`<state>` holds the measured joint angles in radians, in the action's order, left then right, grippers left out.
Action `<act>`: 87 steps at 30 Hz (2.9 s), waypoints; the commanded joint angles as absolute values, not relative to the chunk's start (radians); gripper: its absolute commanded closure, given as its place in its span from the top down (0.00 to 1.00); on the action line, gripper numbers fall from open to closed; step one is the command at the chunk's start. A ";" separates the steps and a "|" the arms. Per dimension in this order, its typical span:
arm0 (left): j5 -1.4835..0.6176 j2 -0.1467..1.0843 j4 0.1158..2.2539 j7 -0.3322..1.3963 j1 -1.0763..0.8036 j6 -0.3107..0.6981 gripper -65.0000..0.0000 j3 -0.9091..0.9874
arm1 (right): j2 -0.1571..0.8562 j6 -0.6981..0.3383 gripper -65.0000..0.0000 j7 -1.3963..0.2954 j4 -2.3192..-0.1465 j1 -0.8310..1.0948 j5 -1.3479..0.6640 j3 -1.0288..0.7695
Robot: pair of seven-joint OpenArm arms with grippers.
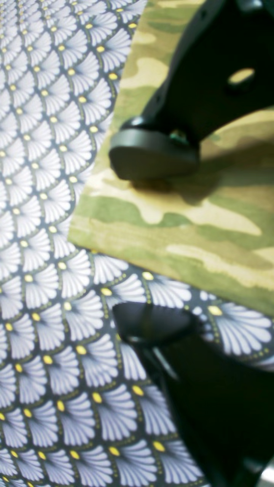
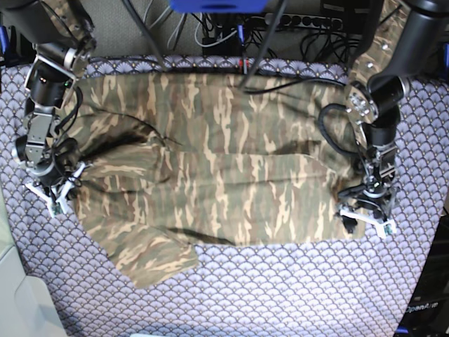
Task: Fold the T-shirt properly
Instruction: 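Grasp the hem edges with both grippers and fold them over the shoulder fold, then open the right gripper and raise it off the folded strip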
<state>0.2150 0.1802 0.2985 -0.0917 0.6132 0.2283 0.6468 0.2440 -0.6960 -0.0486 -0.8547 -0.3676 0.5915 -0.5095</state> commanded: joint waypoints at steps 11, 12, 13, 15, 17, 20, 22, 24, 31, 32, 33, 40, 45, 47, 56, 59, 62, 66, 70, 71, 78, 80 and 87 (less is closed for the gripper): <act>0.214 0.162 0.308 0.054 0.610 0.240 0.00 0.644 | 0.260 -0.698 0.00 -0.030 -0.874 -0.397 0.581 -0.512; 0.211 0.163 0.328 0.079 0.607 0.240 0.00 0.644 | 0.260 -0.698 0.00 -0.030 -0.877 -0.397 0.581 -0.512; 0.211 0.163 0.367 0.097 0.604 0.240 0.00 0.644 | 0.260 -0.698 0.00 -0.028 -0.889 -0.395 0.581 -0.512; 0.211 0.160 0.460 0.159 0.572 0.242 0.00 0.645 | 0.260 -0.698 0.00 -0.028 -0.940 -0.387 0.581 -0.512; 0.209 0.151 0.602 0.243 0.530 0.242 0.00 0.645 | 0.257 -0.698 0.00 -0.028 -0.992 -0.374 0.581 -0.513; 0.205 0.117 0.834 0.357 0.461 0.265 0.00 0.644 | 0.236 -0.698 0.00 -0.038 -1.055 -0.366 0.581 -0.519; 0.209 0.096 0.954 0.409 0.424 0.321 0.00 0.644 | 0.231 -0.698 0.00 -0.077 -1.082 -0.364 0.581 -0.519; 0.216 0.088 1.049 0.464 0.394 0.363 0.00 0.644 | 0.229 -0.698 0.00 -0.099 -1.106 -0.343 0.578 -0.519; 0.206 0.074 1.242 0.570 0.305 0.384 0.00 0.644 | 0.196 -0.698 0.00 -0.102 -1.283 -0.214 0.576 -0.521; 0.206 0.074 1.260 0.581 0.294 0.384 0.00 0.644 | 0.193 -0.698 0.00 -0.102 -1.314 -0.188 0.575 -0.521; 0.206 0.074 1.276 0.593 0.283 0.384 0.00 0.644 | 0.185 -0.698 0.00 -0.102 -1.342 -0.165 0.565 -0.521; 0.205 0.074 1.366 0.651 0.220 0.386 0.00 0.648 | 0.148 -0.698 0.00 -0.105 -1.554 -0.002 0.475 -0.568; 0.134 0.076 1.458 0.702 0.166 0.386 0.00 0.645 | 0.136 -0.698 0.00 -0.101 -1.647 0.108 0.401 -0.615; 0.094 0.082 1.488 0.725 0.143 0.386 0.00 0.645 | 0.136 -0.698 0.00 -0.101 -1.672 0.151 0.355 -0.628; 0.042 0.077 1.583 0.753 0.045 0.386 0.00 0.651 | 0.133 -0.698 0.00 -0.101 -1.781 0.351 0.171 -0.688; 0.042 0.076 1.606 0.753 0.013 0.386 0.00 0.651 | 0.133 -0.698 0.00 -0.099 -1.782 0.400 0.139 -0.694; 0.042 0.076 1.609 0.753 -0.016 0.386 0.00 0.651 | 0.133 -0.698 0.00 -0.099 -1.781 0.443 0.104 -0.694; 0.042 0.076 1.577 0.743 -0.039 0.386 0.00 0.645 | 0.133 -0.698 0.00 -0.099 -1.779 0.467 0.071 -0.691; 0.042 0.076 1.518 0.742 -0.038 0.386 0.00 0.645 | 0.131 -0.698 0.00 -0.099 -1.779 0.476 0.070 -0.693; 0.042 0.076 1.506 0.742 -0.038 0.386 0.00 0.645 | 0.124 -0.698 0.00 -0.099 -1.778 0.489 0.070 -0.693; 0.042 0.079 1.503 0.751 -0.042 0.386 0.00 0.645 | 0.093 -0.698 0.00 -0.097 -1.781 0.549 0.070 -0.697; 0.042 0.082 1.503 0.753 -0.042 0.386 0.00 0.645 | 0.093 -0.698 0.00 -0.079 -1.776 0.556 0.070 -0.713; 0.051 0.084 1.509 0.771 -0.044 0.435 0.00 0.650 | 0.059 -0.698 0.00 0.028 -1.768 0.565 0.070 -0.789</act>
